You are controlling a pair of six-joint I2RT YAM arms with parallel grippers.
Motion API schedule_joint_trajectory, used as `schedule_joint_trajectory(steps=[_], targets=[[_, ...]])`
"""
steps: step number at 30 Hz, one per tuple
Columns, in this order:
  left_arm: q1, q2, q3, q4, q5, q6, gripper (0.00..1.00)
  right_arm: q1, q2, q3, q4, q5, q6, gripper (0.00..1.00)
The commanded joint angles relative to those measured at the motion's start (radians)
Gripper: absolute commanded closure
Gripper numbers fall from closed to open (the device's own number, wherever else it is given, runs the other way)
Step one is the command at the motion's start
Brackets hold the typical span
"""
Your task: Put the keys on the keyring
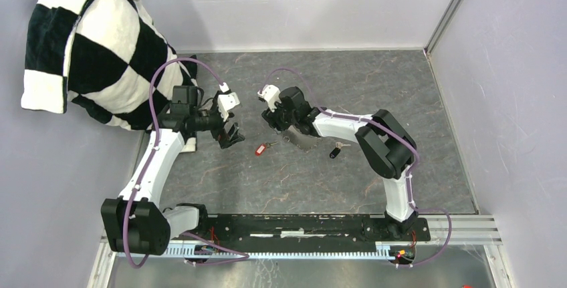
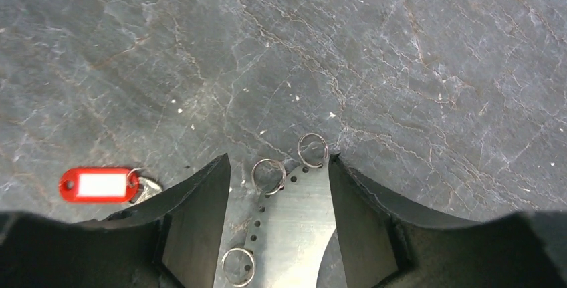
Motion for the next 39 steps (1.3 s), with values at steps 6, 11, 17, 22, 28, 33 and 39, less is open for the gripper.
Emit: schedule_joint_trajectory(steps=[6, 11, 17, 22, 28, 33, 39], targets=[[0.004, 0.011, 0.006, 0.054, -0.025, -0.047, 0.0, 0.0, 0.088, 0.103, -0.013, 0.076, -0.037, 0.46], [0.003, 0.011, 0.015, 0.054, -0.031, -0.047, 0.0, 0.002, 0.126, 0.12, -0.02, 0.079, -0.046, 0.54], [0.004, 0.011, 0.022, 0.055, -0.037, -0.041, 0.0, 0.002, 0.156, 0.14, -0.041, 0.079, -0.046, 0.69], [0.004, 0.012, 0.026, 0.054, -0.043, -0.038, 0.0, 0.003, 0.166, 0.149, -0.06, 0.077, -0.046, 0.9], [0.003, 0.004, 0.023, 0.054, -0.047, -0.015, 0.0, 0.002, 0.087, 0.106, -0.025, 0.04, -0.04, 1.0], [0.002, -0.011, -0.004, 0.062, -0.044, 0.039, 0.0, 0.003, -0.019, 0.043, 0.027, -0.065, -0.011, 1.0], [-0.005, -0.017, -0.049, 0.075, -0.019, 0.14, 0.01, 0.002, -0.148, -0.073, 0.099, -0.156, 0.033, 1.0]])
